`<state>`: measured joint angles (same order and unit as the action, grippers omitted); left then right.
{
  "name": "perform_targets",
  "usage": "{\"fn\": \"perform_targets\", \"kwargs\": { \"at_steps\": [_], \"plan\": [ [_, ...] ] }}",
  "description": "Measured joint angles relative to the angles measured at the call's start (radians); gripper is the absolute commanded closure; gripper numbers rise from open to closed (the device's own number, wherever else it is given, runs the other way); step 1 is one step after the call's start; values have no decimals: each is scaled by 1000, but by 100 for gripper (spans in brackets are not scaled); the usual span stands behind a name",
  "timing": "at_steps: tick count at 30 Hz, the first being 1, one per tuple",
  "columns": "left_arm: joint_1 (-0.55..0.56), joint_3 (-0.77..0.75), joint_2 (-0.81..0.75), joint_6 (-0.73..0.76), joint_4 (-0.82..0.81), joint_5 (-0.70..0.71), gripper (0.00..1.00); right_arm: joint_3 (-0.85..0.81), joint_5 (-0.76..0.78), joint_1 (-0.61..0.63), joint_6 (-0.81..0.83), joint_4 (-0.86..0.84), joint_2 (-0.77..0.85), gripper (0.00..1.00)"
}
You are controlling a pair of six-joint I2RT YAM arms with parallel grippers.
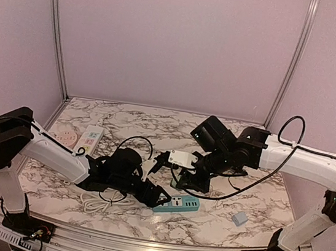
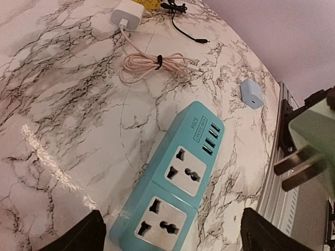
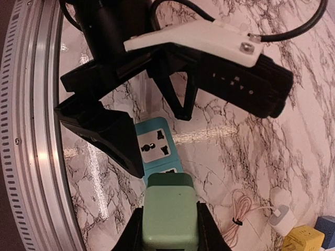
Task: Insert the plug
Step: Move the socket to the center of the board.
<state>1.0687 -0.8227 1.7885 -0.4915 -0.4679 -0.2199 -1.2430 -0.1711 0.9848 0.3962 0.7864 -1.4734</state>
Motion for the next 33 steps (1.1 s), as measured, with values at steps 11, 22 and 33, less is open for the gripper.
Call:
{"fn": "perform_targets", "kwargs": {
  "at_steps": [11,22,33],
  "plan": [
    [18,92,-194,-100,115,180,6,-66,123,11,53,53,-97,100],
    [136,82,-301,-288,251,255,4,-59,229,8,43,15,14,100],
    [136,66,-206,-392,302,274,1,-43,272,-18,34,-22,50,100]
  ]
}}
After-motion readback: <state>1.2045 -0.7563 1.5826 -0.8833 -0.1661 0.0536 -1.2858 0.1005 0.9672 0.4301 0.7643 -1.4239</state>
